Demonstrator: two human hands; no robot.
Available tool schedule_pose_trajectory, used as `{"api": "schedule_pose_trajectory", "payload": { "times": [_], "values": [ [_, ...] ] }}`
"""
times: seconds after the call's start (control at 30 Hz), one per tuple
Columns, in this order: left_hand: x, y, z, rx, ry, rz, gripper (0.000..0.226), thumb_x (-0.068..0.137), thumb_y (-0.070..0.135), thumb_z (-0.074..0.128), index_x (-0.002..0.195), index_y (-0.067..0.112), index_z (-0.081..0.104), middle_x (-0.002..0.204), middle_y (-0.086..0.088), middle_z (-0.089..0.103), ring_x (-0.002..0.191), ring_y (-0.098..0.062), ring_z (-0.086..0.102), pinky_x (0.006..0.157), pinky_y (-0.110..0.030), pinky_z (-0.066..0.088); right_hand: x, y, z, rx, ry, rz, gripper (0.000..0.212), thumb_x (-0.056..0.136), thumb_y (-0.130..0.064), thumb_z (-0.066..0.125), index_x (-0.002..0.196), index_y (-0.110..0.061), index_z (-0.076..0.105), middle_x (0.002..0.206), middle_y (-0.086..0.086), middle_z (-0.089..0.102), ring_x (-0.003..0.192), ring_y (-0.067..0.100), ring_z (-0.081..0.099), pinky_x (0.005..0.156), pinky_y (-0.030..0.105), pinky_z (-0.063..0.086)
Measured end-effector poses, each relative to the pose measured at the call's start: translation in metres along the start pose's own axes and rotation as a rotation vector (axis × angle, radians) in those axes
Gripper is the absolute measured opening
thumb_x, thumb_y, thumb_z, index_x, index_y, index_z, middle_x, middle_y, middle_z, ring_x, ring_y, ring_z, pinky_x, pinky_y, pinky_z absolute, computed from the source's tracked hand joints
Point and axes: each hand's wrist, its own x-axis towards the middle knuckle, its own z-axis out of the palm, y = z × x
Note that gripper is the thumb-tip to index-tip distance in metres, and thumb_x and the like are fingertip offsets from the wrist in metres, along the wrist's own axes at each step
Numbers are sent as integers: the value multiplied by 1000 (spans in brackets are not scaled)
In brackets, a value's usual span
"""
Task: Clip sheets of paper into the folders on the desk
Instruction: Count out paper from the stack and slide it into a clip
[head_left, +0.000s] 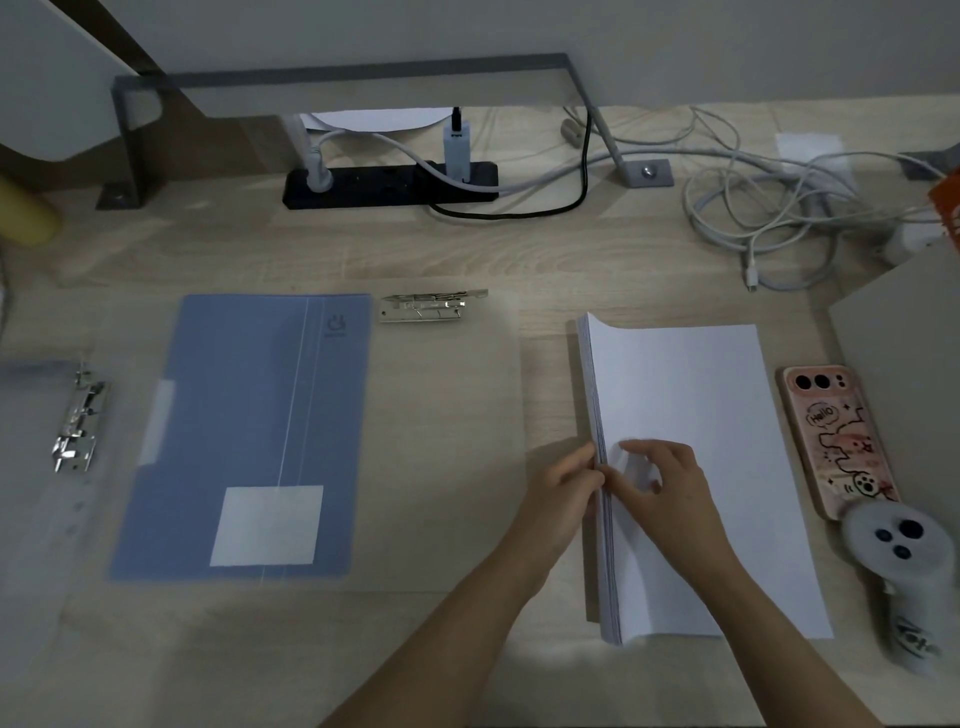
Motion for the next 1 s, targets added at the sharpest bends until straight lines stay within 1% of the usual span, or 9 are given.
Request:
{"api": "schedule_pose_trajectory", "payload": {
  "times": [0.4,0.5,0.53,0.6,0.73,0.8,0.87,0.93,1.0],
  "values": [
    [4,-4,-3,-26,-5,-23,46,96,20,42,142,19,37,141,-1,46,127,-14,46,111,-34,36,1,0,1,-23,1,27,44,80,-36,64,119,-17,55,130,8,47,113,24,50,90,36,47],
    [5,-4,1,53,44,41,40,96,18,42,136,15,45,118,2,53,111,-9,51,99,-22,40,1,0,1,-18,-1,35,39,83,-31,61,119,-17,55,130,9,47,112,25,51,92,36,47],
    [5,-4,3,116,108,84,39,96,17,42,134,14,45,116,4,49,110,-10,50,93,-18,37,1,1,0,-17,-1,41,38,85,-29,60,120,-16,55,131,9,48,113,25,51,93,37,46],
    [8,-2,8,171,195,138,41,97,19,42,138,16,40,129,4,43,123,-11,44,95,-15,32,2,1,0,-12,-6,48,36,87,-28,56,121,-14,54,132,9,48,115,25,51,95,37,45],
    [17,10,19,-18,-21,-51,53,94,46,39,139,17,38,133,-8,53,116,-21,55,100,-35,46,2,3,-2,-6,-43,11,37,90,-28,51,123,-12,53,132,9,48,116,19,48,95,30,41],
    [24,12,21,48,-4,-117,62,93,55,33,143,17,32,142,-6,45,125,-22,48,106,-37,39,1,4,-4,-12,-49,-17,34,91,-28,48,121,-14,55,131,7,51,111,10,45,93,23,34],
    [30,7,19,199,122,-122,57,94,51,35,139,17,37,137,-3,48,128,-23,45,106,-35,37,-1,4,-7,50,-69,-6,31,94,-26,43,120,-15,55,126,1,51,112,10,44,93,21,31],
    [34,0,18,360,258,-31,34,92,36,44,120,19,50,118,-1,59,112,-24,57,95,-35,47,-3,5,-14,155,-100,49,31,95,-22,40,122,-16,53,123,-2,50,115,14,47,94,23,32],
    [33,-1,17,355,291,19,27,88,22,47,114,20,50,113,0,61,99,-22,60,85,-33,49,-4,9,-23,227,-58,92,32,95,-21,43,126,-17,52,127,1,52,113,13,48,95,26,35]
  ]
}}
